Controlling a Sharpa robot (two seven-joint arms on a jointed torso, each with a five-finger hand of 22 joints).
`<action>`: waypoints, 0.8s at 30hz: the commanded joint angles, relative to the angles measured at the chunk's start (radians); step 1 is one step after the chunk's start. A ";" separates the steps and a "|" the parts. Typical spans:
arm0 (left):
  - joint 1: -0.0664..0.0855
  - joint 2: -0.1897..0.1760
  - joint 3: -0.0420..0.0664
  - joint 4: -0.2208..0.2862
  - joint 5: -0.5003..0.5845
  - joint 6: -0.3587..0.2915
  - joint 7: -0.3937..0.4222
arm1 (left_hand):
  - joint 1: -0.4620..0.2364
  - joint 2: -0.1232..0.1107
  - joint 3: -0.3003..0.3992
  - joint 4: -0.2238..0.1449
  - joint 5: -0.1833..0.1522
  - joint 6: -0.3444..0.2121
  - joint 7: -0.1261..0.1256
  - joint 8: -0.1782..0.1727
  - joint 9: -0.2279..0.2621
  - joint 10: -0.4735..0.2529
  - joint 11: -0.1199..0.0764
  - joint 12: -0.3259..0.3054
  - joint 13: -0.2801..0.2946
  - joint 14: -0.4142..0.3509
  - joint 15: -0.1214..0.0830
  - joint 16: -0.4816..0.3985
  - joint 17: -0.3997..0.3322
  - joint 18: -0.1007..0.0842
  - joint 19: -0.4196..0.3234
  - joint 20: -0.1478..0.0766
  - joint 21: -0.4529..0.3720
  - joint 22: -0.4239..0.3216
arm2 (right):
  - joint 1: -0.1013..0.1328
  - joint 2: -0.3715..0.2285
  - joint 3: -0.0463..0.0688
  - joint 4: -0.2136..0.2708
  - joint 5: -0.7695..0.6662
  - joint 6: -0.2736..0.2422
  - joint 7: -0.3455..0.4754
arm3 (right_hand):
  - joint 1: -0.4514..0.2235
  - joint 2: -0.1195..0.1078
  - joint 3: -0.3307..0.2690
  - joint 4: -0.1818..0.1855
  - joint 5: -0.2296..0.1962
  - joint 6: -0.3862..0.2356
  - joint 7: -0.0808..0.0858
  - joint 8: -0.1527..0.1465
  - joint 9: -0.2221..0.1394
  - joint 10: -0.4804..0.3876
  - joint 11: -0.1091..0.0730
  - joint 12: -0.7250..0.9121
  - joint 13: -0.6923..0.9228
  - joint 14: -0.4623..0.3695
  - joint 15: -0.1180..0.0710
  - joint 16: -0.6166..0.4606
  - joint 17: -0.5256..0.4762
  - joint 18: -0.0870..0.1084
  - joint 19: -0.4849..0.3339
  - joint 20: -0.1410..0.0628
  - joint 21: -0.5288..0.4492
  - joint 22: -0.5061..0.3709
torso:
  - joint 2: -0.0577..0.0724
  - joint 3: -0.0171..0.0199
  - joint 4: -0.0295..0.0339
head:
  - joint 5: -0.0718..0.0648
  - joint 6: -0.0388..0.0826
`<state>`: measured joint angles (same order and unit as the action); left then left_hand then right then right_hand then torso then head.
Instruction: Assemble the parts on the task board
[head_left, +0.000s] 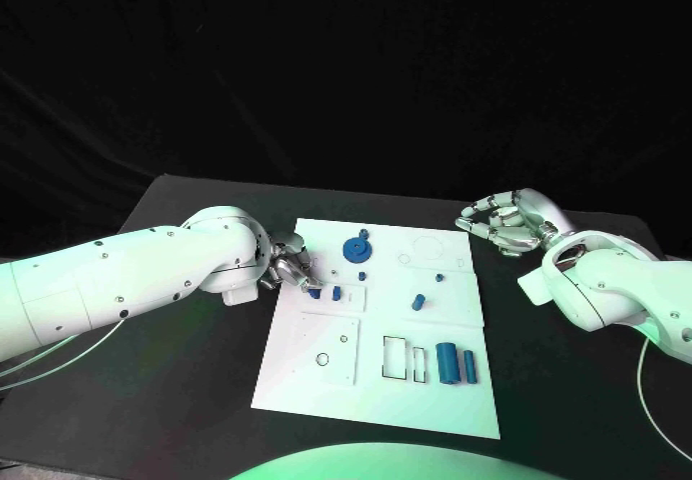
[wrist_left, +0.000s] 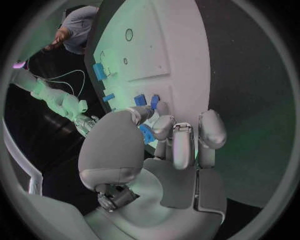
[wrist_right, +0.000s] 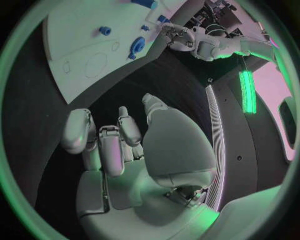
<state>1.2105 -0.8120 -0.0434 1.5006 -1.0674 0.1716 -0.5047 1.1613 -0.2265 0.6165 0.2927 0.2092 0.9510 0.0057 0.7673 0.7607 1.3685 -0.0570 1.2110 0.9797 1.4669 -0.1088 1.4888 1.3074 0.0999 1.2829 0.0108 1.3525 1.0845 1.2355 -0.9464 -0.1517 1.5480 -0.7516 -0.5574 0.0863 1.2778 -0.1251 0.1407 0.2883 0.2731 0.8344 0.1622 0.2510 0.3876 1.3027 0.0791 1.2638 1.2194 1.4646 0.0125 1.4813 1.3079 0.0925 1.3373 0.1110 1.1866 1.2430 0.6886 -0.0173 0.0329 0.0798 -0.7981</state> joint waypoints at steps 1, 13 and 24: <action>-0.001 0.003 -0.001 0.001 0.007 0.028 0.005 | -0.039 0.002 -0.020 0.001 0.003 0.000 0.005 -0.002 -0.005 -0.009 0.002 -0.004 -0.003 0.062 0.006 0.002 0.086 0.001 -0.004 0.003 -0.004 0.000 | -0.001 0.000 0.000 0.001 -0.004 0.004 0.006 | -0.001 0.006 -0.004 0.000 0.004 -0.004 0.001 0.002 0.002 -0.007 -0.001 -0.003 0.000 0.048 -0.009 -0.003 0.009 0.006 -0.006 -0.002 -0.006 -0.001 | 0.000 0.0003 0.0002 | -0.001 0.000; -0.001 0.006 -0.001 -0.002 0.003 0.025 0.005 | -0.083 0.007 -0.073 0.001 0.005 -0.009 0.009 -0.024 -0.026 -0.011 0.005 -0.006 -0.007 0.062 0.007 0.002 0.086 0.001 -0.003 0.004 -0.005 0.001 | -0.001 0.000 0.000 0.000 -0.004 0.003 0.007 | 0.000 0.007 -0.005 -0.001 0.004 -0.005 0.001 0.003 0.002 -0.007 -0.001 -0.003 -0.001 0.048 -0.009 -0.004 0.008 0.006 -0.006 -0.002 -0.007 -0.001 | 0.000 0.0001 -0.0003 | -0.001 0.000; -0.001 0.008 -0.001 -0.007 -0.001 0.032 0.004 | -0.081 0.007 -0.077 0.000 0.006 -0.011 0.010 -0.029 -0.029 -0.011 0.006 -0.006 -0.008 0.062 0.007 0.002 0.086 0.001 -0.003 0.004 -0.005 0.001 | -0.001 0.000 0.000 0.000 -0.004 0.003 0.007 | 0.000 0.007 -0.006 -0.001 0.004 -0.006 0.001 0.004 0.002 -0.008 -0.001 -0.004 -0.002 0.047 -0.009 -0.005 0.006 0.006 -0.006 -0.002 -0.008 -0.002 | -0.001 0.0002 0.0003 | -0.002 0.000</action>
<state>1.2097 -0.8063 -0.0449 1.4937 -1.0679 0.1846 -0.5045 1.0842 -0.2212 0.5447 0.2924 0.2092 0.9454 0.0106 0.7435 0.7328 1.3650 -0.0535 1.2078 0.9727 1.4669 -0.1088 1.4888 1.3074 0.0999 1.2829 0.0108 1.3525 1.0846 1.2355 -0.9465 -0.1517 1.5474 -0.7516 -0.5575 0.0865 1.2779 -0.1251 0.1407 0.2883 0.2730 0.8345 0.1622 0.2510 0.3876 1.3027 0.0791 1.2638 1.2195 1.4646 0.0126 1.4813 1.3077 0.0925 1.3373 0.1111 1.1819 1.2419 0.6879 -0.0170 0.0328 0.0778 -0.7983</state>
